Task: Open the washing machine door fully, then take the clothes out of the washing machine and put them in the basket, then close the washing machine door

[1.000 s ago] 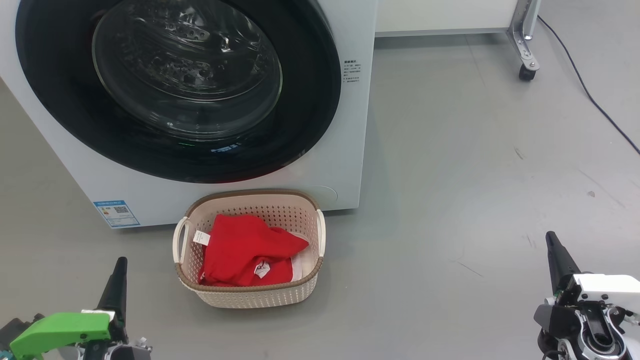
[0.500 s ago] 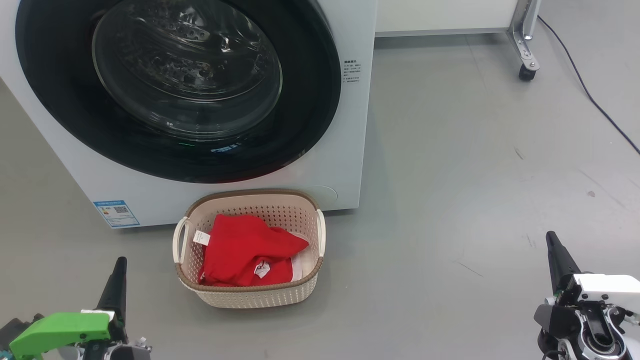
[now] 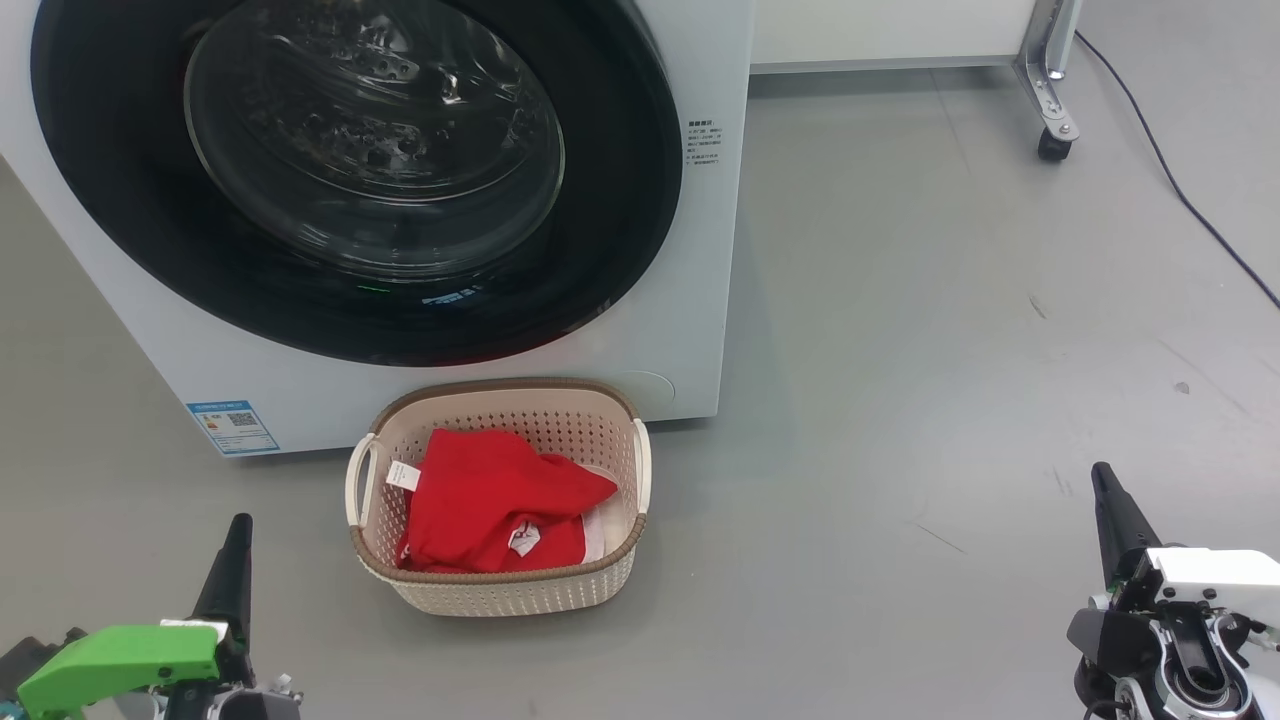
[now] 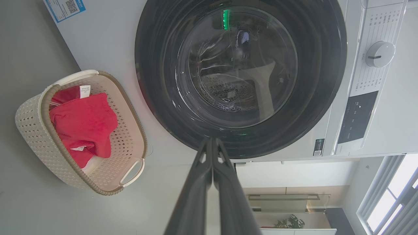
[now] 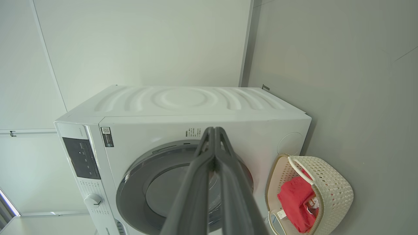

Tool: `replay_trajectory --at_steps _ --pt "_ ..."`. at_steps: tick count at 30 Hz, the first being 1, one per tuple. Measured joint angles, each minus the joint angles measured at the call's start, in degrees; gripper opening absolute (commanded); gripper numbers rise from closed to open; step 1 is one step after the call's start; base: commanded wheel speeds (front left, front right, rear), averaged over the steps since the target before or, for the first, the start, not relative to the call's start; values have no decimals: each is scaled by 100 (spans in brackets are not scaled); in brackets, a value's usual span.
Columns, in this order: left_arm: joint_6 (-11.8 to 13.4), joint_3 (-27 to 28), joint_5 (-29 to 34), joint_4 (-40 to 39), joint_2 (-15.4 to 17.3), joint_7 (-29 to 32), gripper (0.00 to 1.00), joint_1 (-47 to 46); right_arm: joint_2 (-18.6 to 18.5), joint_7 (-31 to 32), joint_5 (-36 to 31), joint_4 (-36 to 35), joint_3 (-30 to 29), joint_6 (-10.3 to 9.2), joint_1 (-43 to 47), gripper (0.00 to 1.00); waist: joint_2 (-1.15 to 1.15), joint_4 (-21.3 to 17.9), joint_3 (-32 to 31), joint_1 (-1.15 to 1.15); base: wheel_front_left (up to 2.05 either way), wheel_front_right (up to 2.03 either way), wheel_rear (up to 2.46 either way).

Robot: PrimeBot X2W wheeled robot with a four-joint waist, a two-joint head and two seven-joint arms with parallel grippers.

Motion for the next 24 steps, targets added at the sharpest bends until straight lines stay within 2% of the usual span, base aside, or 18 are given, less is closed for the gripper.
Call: replay_trajectory --at_steps 24 --pt "0 9 1 -4 -4 1 0 0 19 1 -12 -11 -18 0 0 0 0 0 0 0 0 0 0"
